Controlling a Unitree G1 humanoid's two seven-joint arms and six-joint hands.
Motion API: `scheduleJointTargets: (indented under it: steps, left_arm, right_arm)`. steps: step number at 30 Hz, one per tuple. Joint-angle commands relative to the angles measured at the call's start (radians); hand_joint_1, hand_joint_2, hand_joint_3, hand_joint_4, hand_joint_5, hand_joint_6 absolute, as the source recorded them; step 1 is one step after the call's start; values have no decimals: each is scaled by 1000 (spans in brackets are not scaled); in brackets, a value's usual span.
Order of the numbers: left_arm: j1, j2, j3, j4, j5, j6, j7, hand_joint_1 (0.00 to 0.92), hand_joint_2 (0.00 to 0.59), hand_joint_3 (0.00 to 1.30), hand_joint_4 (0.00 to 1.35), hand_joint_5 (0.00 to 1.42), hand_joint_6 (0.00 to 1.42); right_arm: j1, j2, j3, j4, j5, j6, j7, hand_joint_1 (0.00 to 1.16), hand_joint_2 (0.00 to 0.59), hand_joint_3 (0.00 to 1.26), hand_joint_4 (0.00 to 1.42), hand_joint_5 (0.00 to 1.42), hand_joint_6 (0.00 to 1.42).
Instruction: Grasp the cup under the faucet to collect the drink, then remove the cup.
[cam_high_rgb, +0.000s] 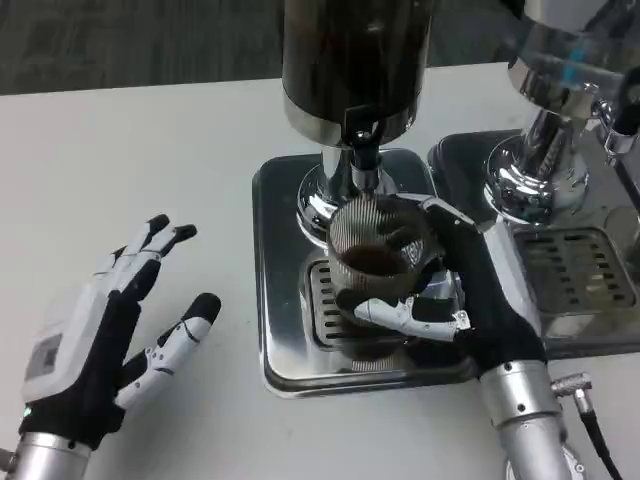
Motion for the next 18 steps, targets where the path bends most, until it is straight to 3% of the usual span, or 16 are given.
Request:
scheduleJointTargets:
  steps: [1, 10, 18]
  left_arm:
    - [-7, 0, -12, 2, 14, -12, 4, 0, 251, 196, 0, 167, 74]
    - [1, 12, -20, -15, 28, -8, -3, 0, 236, 182, 0, 138, 54]
    - [48, 91, -22, -100, 86, 24, -49, 0, 198, 98, 0, 41, 0]
  right_arm:
    - [26, -3, -9, -74, 19, 8, 24, 1034, 131, 588, 594, 695, 947]
    - [87, -7, -15, -157, 37, 18, 74, 1022, 129, 602, 612, 721, 974]
    - [165, -28, -23, -309, 48, 40, 134, 1020, 129, 616, 633, 738, 993]
